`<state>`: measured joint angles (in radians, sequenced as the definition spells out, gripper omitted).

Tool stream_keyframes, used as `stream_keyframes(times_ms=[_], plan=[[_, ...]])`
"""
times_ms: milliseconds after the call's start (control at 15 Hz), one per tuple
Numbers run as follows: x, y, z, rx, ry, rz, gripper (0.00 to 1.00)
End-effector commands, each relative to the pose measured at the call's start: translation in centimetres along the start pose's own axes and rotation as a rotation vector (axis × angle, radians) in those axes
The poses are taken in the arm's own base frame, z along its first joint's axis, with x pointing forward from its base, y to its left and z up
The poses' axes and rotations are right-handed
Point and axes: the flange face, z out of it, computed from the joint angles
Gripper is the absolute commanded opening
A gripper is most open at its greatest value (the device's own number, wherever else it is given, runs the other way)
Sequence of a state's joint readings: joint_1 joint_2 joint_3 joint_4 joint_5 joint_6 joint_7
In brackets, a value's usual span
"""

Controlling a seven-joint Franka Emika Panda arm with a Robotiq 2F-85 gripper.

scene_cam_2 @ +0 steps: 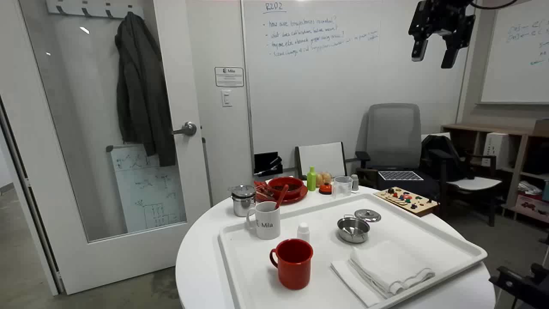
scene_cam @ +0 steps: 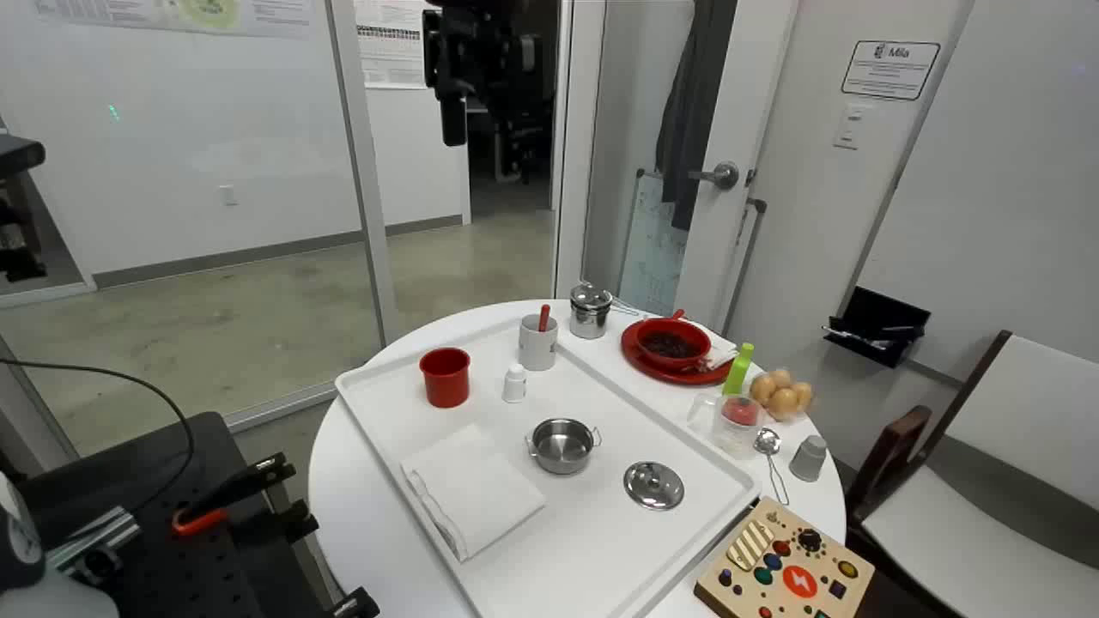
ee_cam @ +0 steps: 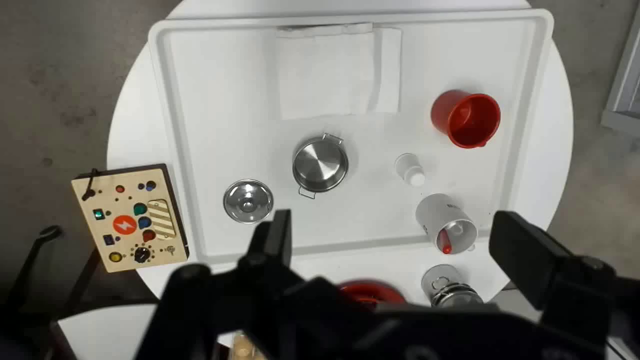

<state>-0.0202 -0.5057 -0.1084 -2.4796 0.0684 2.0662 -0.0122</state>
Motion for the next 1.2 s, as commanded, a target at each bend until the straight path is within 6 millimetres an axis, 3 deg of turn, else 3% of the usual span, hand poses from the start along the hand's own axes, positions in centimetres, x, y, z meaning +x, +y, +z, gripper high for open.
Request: stream_keyframes(times_ms=[0, 400, 600, 867, 1133], plan=[[0.0, 0.0, -0.1, 0.0, 0.0, 0.0, 1.0], [0.0, 0.0, -0.1, 0.0, 0.0, 0.0, 1.0], [1.2, 0.0, 1.1, -0.005, -0.022, -0.005, 1.0], [4.3, 0.3, 4.1, -0.01, -0.059, 0.021, 1.0], [8.9, 0.9, 7.7, -0.027, -0.054, 0.035, 1.0]])
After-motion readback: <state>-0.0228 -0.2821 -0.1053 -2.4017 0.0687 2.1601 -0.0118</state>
